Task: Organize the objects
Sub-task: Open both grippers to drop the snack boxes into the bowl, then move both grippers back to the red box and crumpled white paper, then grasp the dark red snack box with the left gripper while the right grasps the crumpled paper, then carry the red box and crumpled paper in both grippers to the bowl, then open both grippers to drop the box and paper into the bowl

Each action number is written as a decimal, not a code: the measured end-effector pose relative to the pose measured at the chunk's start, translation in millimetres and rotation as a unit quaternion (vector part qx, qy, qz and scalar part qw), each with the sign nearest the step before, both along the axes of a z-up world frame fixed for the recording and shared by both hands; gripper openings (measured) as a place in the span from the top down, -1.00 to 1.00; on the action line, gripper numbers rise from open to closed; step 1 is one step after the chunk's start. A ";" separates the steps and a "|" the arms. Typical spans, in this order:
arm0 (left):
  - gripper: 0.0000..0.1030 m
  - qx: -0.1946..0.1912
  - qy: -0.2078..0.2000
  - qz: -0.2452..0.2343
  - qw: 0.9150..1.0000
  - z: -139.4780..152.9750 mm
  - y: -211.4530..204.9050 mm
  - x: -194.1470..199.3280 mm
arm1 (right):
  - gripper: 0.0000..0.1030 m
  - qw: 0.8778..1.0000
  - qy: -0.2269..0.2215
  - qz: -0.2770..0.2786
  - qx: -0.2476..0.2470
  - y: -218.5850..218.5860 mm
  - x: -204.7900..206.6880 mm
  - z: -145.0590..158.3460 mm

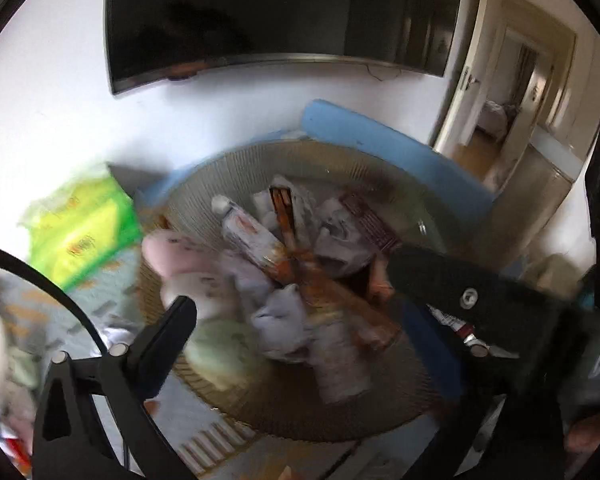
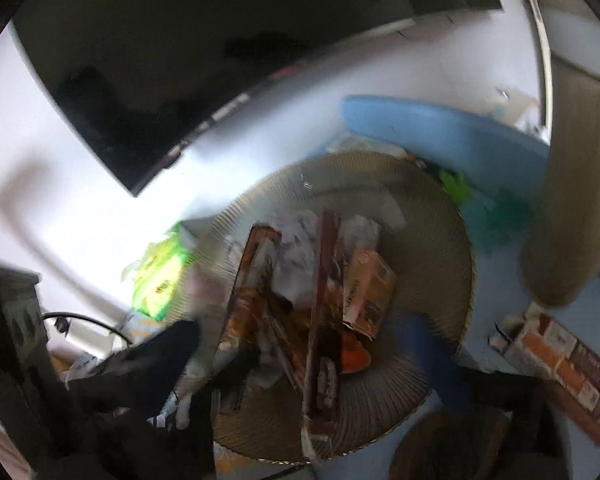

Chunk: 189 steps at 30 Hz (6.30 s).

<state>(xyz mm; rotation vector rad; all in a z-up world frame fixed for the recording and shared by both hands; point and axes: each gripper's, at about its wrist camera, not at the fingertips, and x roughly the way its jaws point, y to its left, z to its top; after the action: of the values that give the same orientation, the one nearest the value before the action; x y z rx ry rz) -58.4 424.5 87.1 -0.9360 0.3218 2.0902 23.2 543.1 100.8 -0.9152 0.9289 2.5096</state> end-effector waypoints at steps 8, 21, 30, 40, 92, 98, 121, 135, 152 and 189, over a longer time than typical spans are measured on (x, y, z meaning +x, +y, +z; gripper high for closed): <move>-0.99 -0.004 0.012 0.004 1.000 16.5 -17.5 8.8 | -1.00 0.999 0.021 0.000 -0.027 -6.6 0.3 2.9; -0.99 -0.005 0.034 0.076 0.996 63.3 -121.6 22.1 | -1.00 0.997 0.064 0.027 -0.023 -58.2 24.1 45.8; -0.99 -0.025 0.058 0.192 0.979 74.5 -248.5 22.4 | -1.00 0.993 0.046 0.109 0.002 -144.5 19.8 37.0; -0.99 -0.091 -0.013 0.293 0.952 -25.4 -347.7 13.4 | -1.00 0.959 -0.013 0.266 0.093 -269.8 -9.6 -7.1; 0.72 -0.043 0.032 0.333 0.941 -37.1 -398.8 -12.9 | 0.05 0.904 -0.014 0.394 0.166 -374.9 -76.9 -55.7; 0.72 -0.029 0.063 0.322 0.944 -8.9 -385.4 -1.2 | 0.05 0.919 0.008 0.367 0.144 -348.8 -64.0 -34.5; 0.72 0.058 0.109 0.258 0.958 79.9 -300.0 29.5 | 0.03 0.943 0.120 0.284 0.127 -247.8 -0.6 51.7; 0.72 0.067 0.123 0.185 0.973 92.2 -200.5 27.1 | 0.02 0.958 0.122 0.232 0.114 -161.6 9.0 62.5; 0.72 0.071 0.120 0.084 0.987 90.6 -78.1 18.1 | 0.02 0.980 0.092 0.148 0.099 -47.6 2.9 57.6; -0.99 0.005 0.067 0.082 0.994 32.8 -38.1 -10.8 | -1.00 0.997 0.014 0.071 0.005 3.3 -28.8 35.1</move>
<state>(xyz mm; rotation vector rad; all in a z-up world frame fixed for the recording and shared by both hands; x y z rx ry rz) -69.2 386.3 119.8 -0.8426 0.3114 2.3094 -5.5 546.5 135.9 -0.9771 0.8881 2.6507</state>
